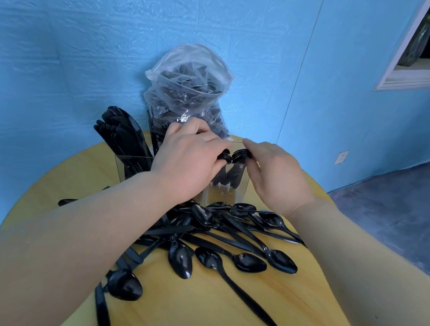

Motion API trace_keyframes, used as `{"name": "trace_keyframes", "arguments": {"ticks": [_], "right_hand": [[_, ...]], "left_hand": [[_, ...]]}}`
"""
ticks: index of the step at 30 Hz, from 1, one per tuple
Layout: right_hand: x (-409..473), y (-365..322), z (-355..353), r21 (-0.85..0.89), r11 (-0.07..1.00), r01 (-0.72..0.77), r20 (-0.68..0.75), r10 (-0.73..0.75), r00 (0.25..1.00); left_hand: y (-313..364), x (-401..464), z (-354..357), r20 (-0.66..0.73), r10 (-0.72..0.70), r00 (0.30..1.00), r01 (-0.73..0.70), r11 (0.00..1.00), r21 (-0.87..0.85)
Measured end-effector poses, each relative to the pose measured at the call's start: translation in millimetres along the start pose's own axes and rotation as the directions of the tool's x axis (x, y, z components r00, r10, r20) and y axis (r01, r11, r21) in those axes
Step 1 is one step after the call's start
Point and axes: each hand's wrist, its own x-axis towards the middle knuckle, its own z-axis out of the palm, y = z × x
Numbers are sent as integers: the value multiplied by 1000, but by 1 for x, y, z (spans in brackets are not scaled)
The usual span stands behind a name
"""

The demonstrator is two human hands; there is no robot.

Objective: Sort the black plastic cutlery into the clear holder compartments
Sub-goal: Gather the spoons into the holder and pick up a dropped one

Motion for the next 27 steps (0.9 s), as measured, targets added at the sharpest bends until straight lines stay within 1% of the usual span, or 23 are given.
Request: {"name": "trace_keyframes", "arguments": {"ticks": [3, 7, 10, 13, 15, 17, 19, 21, 23, 27], "right_hand": [[-2, 0, 2, 45, 999, -4, -13, 5, 1000], [-1, 0, 5, 165, 979, -117, 64, 108, 992], [-3, -1, 6, 160, 980, -115, 88, 102, 991], [-6, -3, 4, 136, 985, -104, 78, 94, 993], [-11, -4, 0, 130, 986, -103, 57, 97, 994], [-19, -8, -8, 130, 986, -100, 17, 99, 995], [-32, -11, -17, 142, 985, -95, -35, 101, 994], [-52, -13, -23, 158, 981, -110, -90, 125, 988], [-77, -14, -24, 157, 975, -156, -118, 175, 978], [-116, -16, -12, 59, 955, -290, -69, 294, 953]], "left_hand": [[0, 1, 0, 11, 1, 1000, -1, 1000, 4], [1, 1, -1, 14, 9, 1000, -9, 1000, -10], [0, 0, -3, 10, 17, 1000, -17, 1000, -18], [0, -3, -5, 5, 17, 1000, -17, 1000, -14], [1, -7, -7, -35, 28, 999, -28, 1000, -6], [4, -13, -11, -77, 39, 996, -39, 999, -1], [9, -23, -17, -81, 45, 996, -47, 999, -15], [15, -41, -21, -50, 36, 998, -39, 998, -49], [23, -62, -24, 5, 23, 1000, -23, 997, -70], [40, -103, -28, 128, -38, 991, 51, 994, -96]]}}
